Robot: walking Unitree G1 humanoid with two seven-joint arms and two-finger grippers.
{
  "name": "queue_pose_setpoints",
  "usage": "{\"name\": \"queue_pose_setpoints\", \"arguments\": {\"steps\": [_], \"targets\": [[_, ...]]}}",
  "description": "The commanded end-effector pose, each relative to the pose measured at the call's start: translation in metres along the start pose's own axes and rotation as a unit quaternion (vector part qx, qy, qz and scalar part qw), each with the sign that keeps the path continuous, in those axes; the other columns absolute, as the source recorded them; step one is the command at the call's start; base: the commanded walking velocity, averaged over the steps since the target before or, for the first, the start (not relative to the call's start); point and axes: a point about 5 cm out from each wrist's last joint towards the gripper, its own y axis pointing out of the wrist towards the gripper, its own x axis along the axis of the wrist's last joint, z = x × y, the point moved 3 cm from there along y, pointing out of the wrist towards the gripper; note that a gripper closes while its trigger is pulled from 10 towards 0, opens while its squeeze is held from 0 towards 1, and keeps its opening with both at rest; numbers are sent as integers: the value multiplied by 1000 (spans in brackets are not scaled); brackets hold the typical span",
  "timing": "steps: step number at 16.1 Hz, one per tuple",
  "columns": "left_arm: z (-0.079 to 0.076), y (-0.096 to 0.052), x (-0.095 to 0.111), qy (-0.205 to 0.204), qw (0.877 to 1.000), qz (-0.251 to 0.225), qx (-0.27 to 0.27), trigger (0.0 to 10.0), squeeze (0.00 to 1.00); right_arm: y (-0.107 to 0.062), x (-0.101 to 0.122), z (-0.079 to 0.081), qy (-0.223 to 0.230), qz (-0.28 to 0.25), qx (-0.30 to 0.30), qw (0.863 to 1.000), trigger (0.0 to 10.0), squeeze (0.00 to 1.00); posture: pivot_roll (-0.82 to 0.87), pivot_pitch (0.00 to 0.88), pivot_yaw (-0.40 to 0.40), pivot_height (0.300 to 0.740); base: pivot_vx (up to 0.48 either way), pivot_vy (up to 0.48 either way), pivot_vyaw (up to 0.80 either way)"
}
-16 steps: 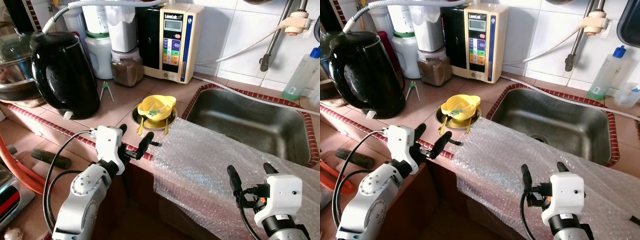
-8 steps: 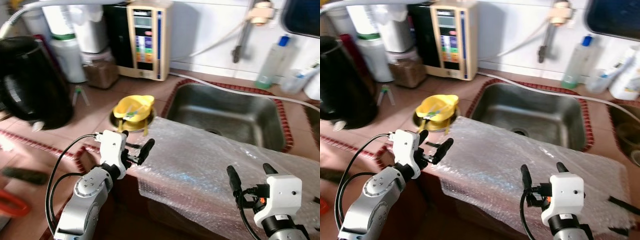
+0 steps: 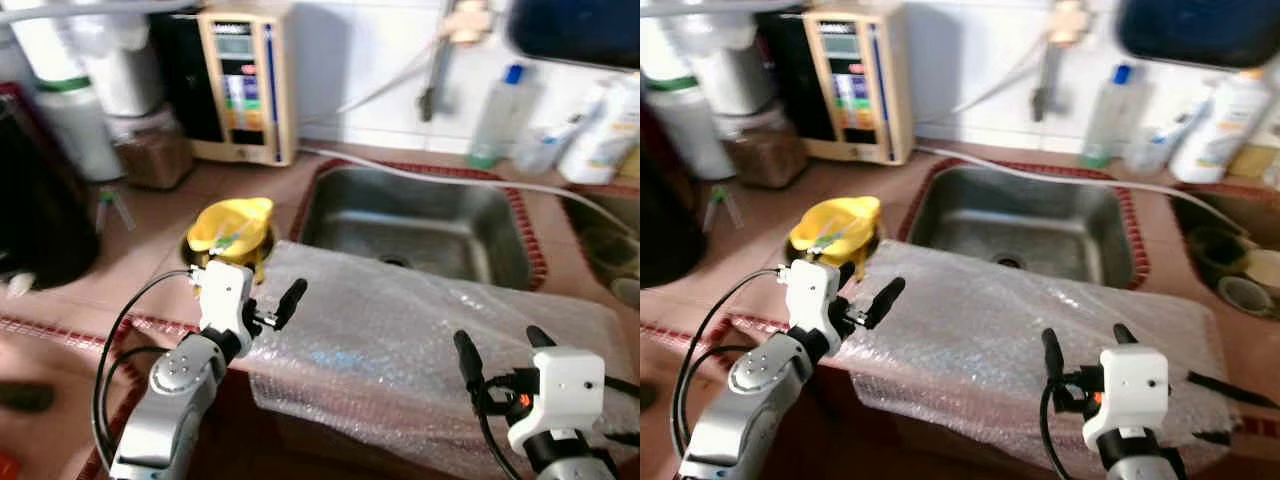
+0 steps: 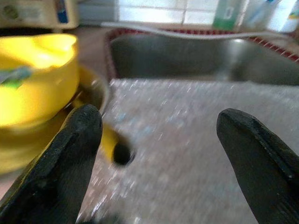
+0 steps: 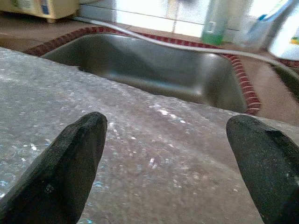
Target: Kitchen organization
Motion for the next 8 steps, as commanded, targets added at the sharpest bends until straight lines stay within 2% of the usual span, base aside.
{"name": "queue_pose_setpoints", "arguments": {"steps": [1, 6, 8], "targets": [[9, -1, 5, 14, 1000, -7, 21, 10000, 0, 0, -1, 0, 1, 0, -1, 1000, 10000, 0, -52, 0, 36, 740, 0, 0, -800], [21, -3, 9, 34, 997, -19, 67, 10000, 0, 1, 0, 1, 0, -2, 1, 1000, 10000, 0, -52, 0, 37, 740, 0, 0, -800], [22, -7, 11, 48, 996, -23, 73, 10000, 0, 1, 1, 1, -1, -4, 1, 1000, 10000, 0, -49, 0, 37, 740, 0, 0, -219]]}}
